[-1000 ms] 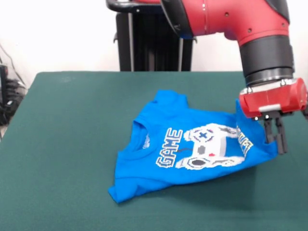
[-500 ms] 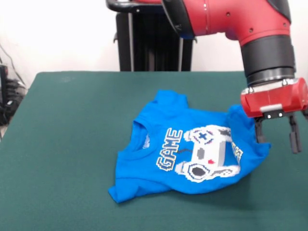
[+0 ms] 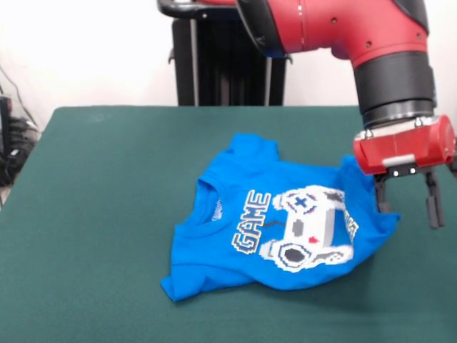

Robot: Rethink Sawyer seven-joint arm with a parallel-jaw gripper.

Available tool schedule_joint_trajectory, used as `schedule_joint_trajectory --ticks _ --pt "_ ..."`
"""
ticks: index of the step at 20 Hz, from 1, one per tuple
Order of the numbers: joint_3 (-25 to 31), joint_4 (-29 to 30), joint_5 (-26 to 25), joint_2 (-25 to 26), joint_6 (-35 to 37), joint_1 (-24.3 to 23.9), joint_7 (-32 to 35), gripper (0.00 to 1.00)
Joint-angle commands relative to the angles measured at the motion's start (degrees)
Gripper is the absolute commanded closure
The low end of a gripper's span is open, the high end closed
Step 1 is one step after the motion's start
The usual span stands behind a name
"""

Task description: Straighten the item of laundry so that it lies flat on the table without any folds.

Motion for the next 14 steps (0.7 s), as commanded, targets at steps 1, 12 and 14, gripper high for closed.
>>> schedule_joint_trajectory --ticks 1,12,14 --pt "7.2 0.7 0.6 1.4 1.5 -1.6 11.4 0.00" --pt "-1.0 3.0 9.8 -3.1 8.6 5.6 9.2 0.00" --pt "-1.6 3.5 11.9 -3.6 11.1 6.5 9.3 0.00"
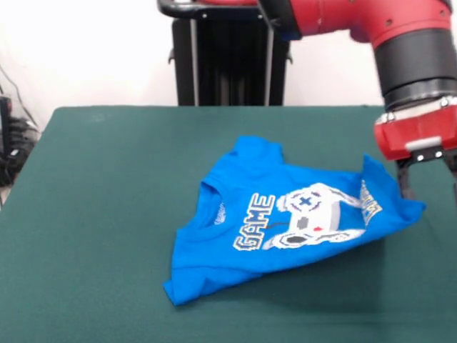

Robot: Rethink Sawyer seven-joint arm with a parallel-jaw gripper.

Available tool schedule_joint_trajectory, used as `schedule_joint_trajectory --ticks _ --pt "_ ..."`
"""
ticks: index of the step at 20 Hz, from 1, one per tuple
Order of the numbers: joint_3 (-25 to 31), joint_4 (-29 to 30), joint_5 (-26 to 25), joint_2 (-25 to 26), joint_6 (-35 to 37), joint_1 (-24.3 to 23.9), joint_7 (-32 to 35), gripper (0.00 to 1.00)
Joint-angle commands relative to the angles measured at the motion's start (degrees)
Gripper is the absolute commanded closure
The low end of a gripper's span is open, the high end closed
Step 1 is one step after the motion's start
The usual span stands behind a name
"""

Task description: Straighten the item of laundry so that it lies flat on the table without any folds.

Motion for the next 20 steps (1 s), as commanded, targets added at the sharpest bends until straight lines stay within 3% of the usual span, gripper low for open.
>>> schedule_joint_trajectory --ticks 1,7,13,20 --pt "-1.3 3.4 8.0 -0.6 12.0 4.1 9.3 0.00" --pt "-12.5 1.4 17.2 1.9 19.8 13.0 7.9 0.00" --pt "-16.2 -1.3 20.6 5.8 20.0 15.6 8.3 0.00" --pt "-27.3 -6.5 27.3 12.6 28.0 23.3 10.0 0.00"
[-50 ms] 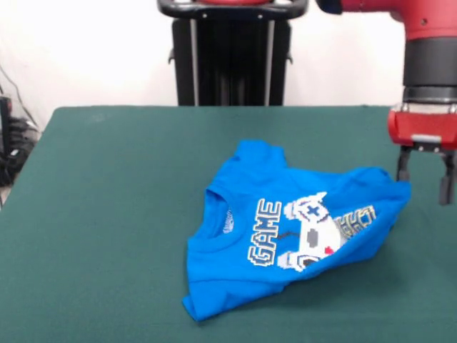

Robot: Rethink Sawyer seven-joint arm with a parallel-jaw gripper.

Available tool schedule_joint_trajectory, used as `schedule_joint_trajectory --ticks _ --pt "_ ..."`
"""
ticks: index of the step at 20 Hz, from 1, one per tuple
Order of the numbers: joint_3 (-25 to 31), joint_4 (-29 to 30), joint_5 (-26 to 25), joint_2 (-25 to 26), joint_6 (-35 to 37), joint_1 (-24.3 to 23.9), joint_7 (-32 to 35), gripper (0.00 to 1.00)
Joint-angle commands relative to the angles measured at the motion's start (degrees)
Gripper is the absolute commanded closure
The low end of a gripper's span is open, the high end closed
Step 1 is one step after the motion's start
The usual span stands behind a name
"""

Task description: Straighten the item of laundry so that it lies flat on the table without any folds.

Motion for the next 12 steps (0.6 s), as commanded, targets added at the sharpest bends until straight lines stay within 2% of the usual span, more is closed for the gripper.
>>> schedule_joint_trajectory --ticks 1,8,12 --pt "-9.8 -4.3 7.8 8.9 12.9 5.7 10.6 0.00" --pt "-15.3 -4.9 7.8 6.7 23.3 9.4 14.0 0.00" --pt "-16.6 -5.1 7.0 5.4 27.2 10.0 15.4 0.00"
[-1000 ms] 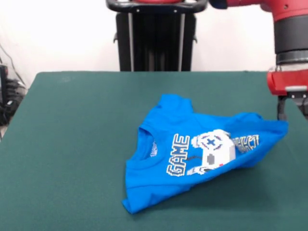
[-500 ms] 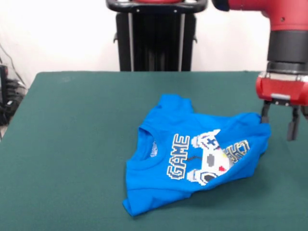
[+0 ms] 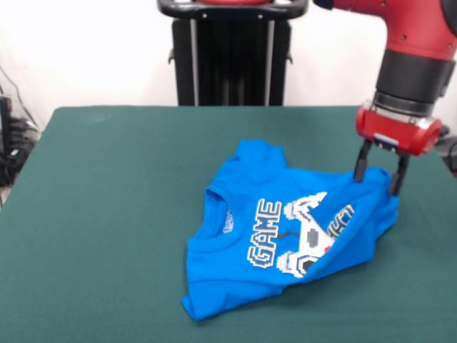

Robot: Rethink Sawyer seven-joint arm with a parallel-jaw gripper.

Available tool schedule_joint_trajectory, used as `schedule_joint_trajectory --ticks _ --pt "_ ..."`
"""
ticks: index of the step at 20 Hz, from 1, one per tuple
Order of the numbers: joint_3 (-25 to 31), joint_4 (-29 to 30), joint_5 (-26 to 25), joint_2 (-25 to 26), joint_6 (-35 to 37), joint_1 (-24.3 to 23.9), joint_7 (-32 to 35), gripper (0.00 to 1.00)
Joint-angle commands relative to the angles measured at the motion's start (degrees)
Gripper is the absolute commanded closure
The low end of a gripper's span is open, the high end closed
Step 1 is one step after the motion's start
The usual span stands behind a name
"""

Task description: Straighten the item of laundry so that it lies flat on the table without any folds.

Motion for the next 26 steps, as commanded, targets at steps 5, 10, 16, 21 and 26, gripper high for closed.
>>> schedule_joint_trajectory --ticks 5,10,16,21,26 --pt "-6.5 -2.6 2.7 -1.4 13.7 3.8 16.5 0.00" --pt "-6.6 -1.7 3.2 -3.0 11.6 3.7 16.2 0.00" --pt "-6.9 -0.4 0.6 -6.3 8.5 -0.4 10.3 0.00" --pt "1.1 1.3 -2.1 -7.2 -0.7 -9.6 4.5 0.00" --pt "8.4 2.5 -5.1 -5.8 -7.0 -15.2 4.1 0.00"
